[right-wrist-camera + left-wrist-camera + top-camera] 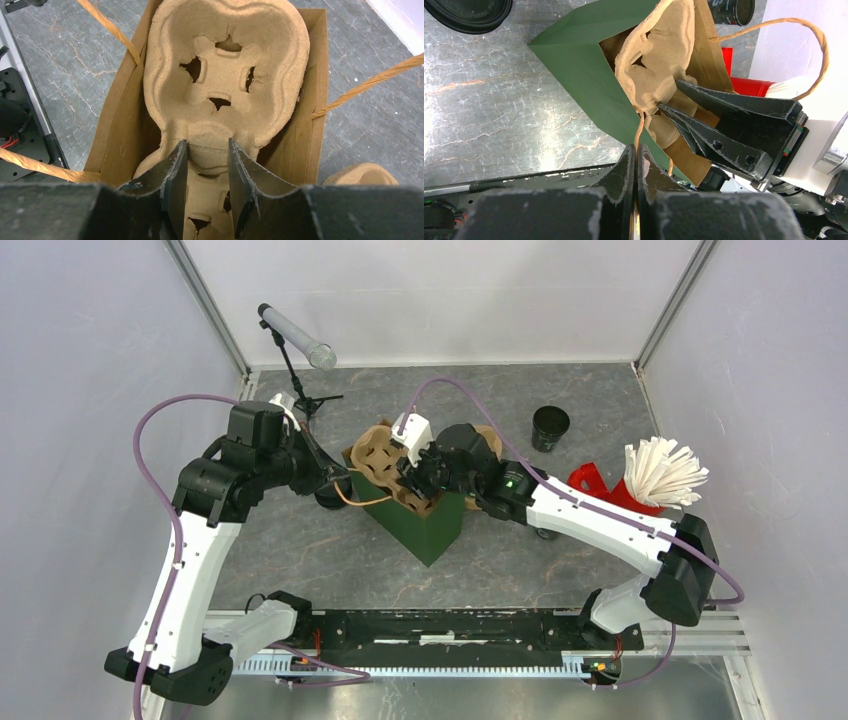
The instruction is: Pack the takeout coffee
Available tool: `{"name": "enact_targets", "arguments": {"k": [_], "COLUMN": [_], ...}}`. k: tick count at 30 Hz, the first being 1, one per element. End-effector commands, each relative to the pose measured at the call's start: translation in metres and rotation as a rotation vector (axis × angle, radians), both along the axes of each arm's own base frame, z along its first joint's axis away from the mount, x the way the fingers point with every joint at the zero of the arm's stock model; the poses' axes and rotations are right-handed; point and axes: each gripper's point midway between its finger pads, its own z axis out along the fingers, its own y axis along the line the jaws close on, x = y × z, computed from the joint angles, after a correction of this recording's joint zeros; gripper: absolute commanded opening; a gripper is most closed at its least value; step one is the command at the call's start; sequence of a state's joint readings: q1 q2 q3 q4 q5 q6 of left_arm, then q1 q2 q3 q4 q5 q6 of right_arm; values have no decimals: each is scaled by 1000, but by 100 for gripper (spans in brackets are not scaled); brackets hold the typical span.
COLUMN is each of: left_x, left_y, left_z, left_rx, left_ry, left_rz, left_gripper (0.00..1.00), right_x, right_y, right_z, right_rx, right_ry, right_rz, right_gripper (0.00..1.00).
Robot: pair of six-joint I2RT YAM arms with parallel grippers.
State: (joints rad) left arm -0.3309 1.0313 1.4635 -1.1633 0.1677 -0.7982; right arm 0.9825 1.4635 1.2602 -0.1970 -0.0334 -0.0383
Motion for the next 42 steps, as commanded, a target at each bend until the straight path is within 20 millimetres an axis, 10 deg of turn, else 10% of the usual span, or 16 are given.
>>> {"name": "enact_targets", "arguments": {"k": [1,8,21,30,42], "left_x": [-3,-3,-3,-10,-13], "left_y": [1,4,4,10,0], "left_z": [8,7,14,0,12], "left_rx": [2,20,27,64,10], "left_ry": [-21,-15,-24,37,-8], "left_rz": [-20,-13,-18,-12,-66], "left_gripper": [2,2,2,2,2], "right_x": [-3,-7,-9,-6,-17], "right_y": [3,-10,-6,-18,-16], "right_z": [4,21,-12,38,-24], "right_rx": [33,22,-60,135,-45], "right_ry": [21,-9,85,-17,150], "right_rz": [1,-4,-5,-73,-52], "right_gripper": [36,37,38,38,39]}}
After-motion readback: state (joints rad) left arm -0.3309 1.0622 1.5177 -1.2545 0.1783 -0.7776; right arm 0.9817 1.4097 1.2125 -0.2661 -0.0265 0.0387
